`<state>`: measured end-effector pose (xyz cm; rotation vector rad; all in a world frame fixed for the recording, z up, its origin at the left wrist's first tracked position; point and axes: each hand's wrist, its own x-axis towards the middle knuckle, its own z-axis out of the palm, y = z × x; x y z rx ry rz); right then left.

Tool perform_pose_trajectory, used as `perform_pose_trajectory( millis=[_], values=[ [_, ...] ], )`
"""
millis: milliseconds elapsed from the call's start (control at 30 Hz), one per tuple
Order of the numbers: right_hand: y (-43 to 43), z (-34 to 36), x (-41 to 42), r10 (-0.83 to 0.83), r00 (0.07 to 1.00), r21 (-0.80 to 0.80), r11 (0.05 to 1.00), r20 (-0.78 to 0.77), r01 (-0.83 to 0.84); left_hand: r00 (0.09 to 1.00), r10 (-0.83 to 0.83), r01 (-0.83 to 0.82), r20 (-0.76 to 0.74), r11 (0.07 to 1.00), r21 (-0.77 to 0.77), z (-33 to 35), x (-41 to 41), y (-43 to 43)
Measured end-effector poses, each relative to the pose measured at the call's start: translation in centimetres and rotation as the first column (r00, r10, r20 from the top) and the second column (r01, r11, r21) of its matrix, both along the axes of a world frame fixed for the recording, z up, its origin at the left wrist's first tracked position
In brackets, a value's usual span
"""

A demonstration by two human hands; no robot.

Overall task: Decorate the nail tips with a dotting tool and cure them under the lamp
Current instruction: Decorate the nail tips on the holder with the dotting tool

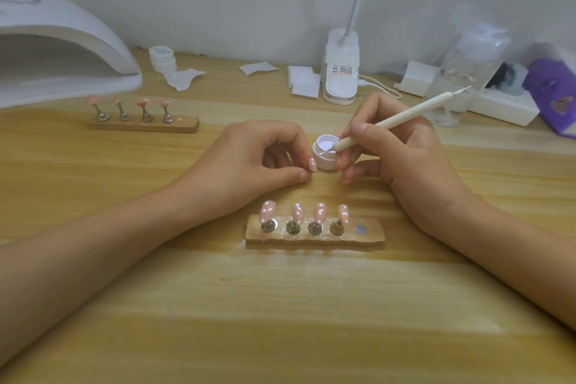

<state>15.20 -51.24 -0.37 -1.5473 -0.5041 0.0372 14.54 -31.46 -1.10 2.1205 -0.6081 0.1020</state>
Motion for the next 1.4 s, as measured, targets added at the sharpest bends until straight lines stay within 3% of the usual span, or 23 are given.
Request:
perform_pose_trajectory(
  millis=[1400],
  values=[
    [0.21, 0.09, -0.06, 0.010, 0.997, -0.108, 0.994, -0.071, -0.018, 1.000, 0.029, -0.029, -0.008, 1.000, 0.012, -0.17, 0.12, -0.05]
  ],
)
